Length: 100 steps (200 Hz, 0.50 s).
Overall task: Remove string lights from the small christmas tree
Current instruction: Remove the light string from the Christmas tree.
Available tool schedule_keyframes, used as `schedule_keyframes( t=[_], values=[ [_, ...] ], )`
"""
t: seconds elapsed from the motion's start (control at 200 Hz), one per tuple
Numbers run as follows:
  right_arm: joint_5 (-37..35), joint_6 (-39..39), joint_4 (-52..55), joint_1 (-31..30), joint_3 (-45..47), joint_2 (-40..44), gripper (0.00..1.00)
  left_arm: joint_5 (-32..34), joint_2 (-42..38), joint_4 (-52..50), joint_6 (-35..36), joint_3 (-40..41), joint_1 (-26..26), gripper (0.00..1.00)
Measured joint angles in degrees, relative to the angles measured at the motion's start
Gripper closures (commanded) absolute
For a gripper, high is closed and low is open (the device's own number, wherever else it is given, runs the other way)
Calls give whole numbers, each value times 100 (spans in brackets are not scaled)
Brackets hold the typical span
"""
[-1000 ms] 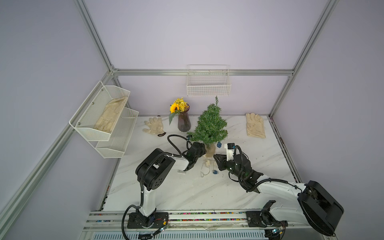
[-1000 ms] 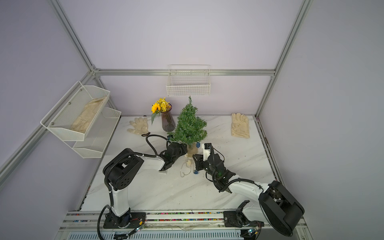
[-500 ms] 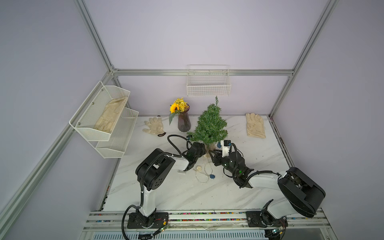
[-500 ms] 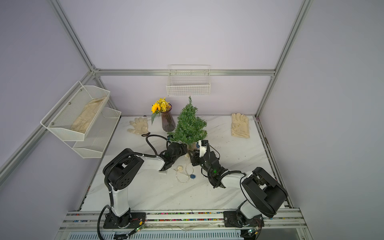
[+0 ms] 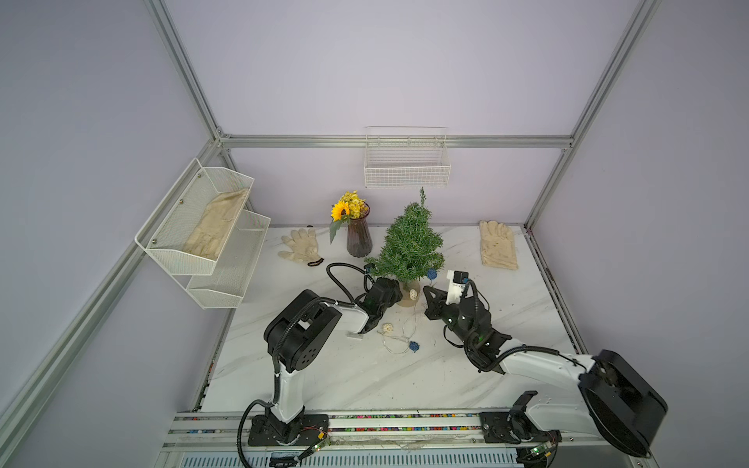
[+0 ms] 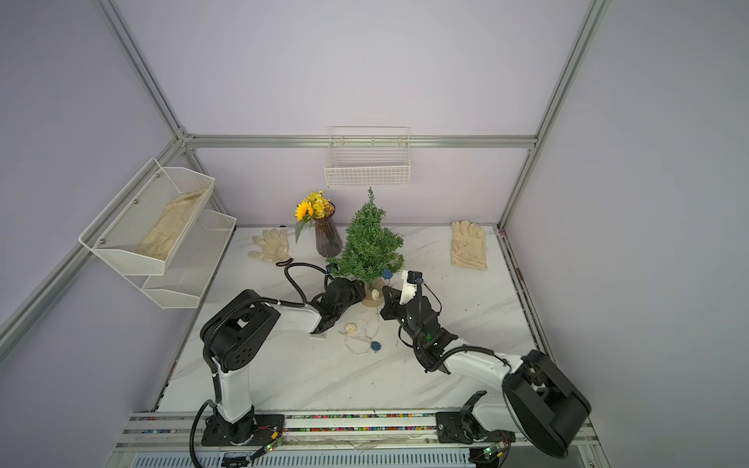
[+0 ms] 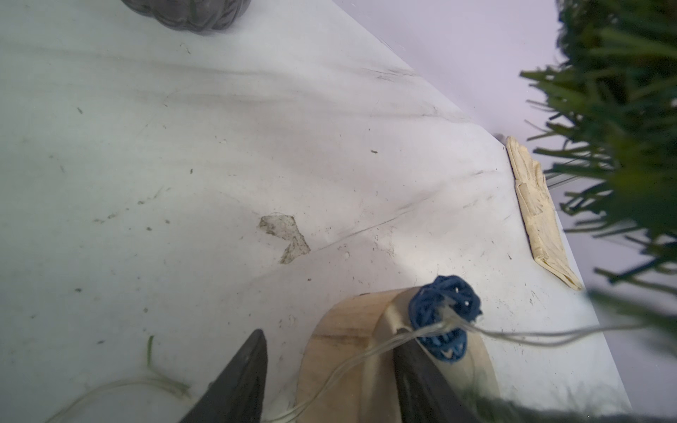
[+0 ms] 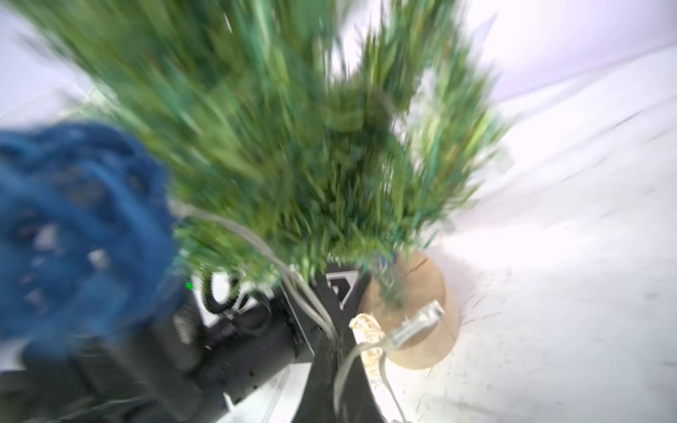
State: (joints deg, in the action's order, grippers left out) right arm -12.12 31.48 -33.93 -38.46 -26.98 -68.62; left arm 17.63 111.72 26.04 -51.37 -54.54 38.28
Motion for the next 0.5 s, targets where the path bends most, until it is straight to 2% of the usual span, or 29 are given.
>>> schedule_keyframes(
  t=[0.085,0.2,0.5],
  values=[
    [-223,24,560,90,-61,721,100,0,0,0,0,0,0,46],
    [-313,11,1300,391,-289,1185,100,0,2,2,2,0,0,47],
    [138,-354,2597,1596,-1746,1056,100,0,-24,-35,17,0,0,47]
  ],
)
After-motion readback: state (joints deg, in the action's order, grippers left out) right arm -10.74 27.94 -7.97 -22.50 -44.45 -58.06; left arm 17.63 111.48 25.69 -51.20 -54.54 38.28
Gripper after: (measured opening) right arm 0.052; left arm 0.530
